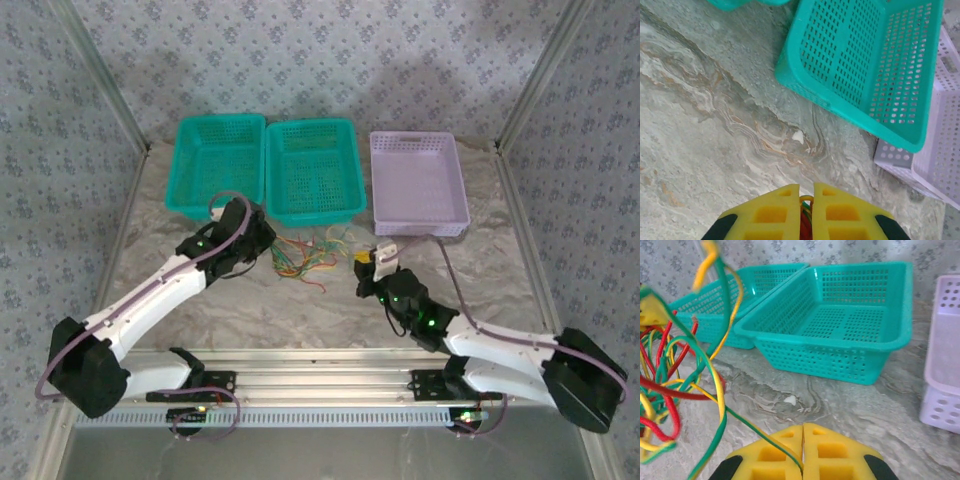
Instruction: Untangle the cables
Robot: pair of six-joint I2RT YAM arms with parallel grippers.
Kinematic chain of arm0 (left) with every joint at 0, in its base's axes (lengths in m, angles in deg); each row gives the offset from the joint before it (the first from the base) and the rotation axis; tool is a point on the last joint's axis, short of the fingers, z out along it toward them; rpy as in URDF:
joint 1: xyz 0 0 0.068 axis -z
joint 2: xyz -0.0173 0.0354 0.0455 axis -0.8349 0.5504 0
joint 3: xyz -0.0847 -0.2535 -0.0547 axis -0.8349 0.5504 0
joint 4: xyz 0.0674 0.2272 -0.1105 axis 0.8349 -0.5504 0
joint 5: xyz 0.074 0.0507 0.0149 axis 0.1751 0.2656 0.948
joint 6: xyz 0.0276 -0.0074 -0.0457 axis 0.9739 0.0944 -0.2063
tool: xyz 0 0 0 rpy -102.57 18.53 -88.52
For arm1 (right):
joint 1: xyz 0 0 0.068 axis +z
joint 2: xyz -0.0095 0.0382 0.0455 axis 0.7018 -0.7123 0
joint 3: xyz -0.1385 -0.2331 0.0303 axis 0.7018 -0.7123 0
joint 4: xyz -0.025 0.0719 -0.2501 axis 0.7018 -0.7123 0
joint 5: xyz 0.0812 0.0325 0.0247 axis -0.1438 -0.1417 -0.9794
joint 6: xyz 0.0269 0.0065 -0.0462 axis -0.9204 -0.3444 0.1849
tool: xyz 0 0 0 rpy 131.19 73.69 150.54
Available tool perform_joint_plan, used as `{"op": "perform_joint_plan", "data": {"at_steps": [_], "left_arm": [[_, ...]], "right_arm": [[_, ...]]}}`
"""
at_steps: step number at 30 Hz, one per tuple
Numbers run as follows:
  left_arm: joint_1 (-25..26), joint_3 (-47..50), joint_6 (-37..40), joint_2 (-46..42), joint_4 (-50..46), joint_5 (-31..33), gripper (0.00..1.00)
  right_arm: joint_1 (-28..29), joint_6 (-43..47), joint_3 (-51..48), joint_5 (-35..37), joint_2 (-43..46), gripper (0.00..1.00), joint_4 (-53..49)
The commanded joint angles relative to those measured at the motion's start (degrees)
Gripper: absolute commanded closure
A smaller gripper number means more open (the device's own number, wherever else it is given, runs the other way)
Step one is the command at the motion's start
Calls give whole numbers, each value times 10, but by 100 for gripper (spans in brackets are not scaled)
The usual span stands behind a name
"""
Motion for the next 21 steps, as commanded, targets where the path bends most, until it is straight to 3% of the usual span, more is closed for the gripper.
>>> {"op": "perform_joint_plan", "data": {"at_steps": [1,6,12,21], "left_arm": [[-19,-2,12,-20,-29,20,100],[-30,2,28,-31,-44,20,100],[-53,13,47,-59,-70,25,100],[-68,21,76,-99,-110,43,100]], "right_arm": [[-25,-22,-6,61,65,100,-82],[-68,-33,24,85,151,100,-205],[-134,-71,73,119,193,100,-337],[-191,-89,110,125,209,100,-406]]}}
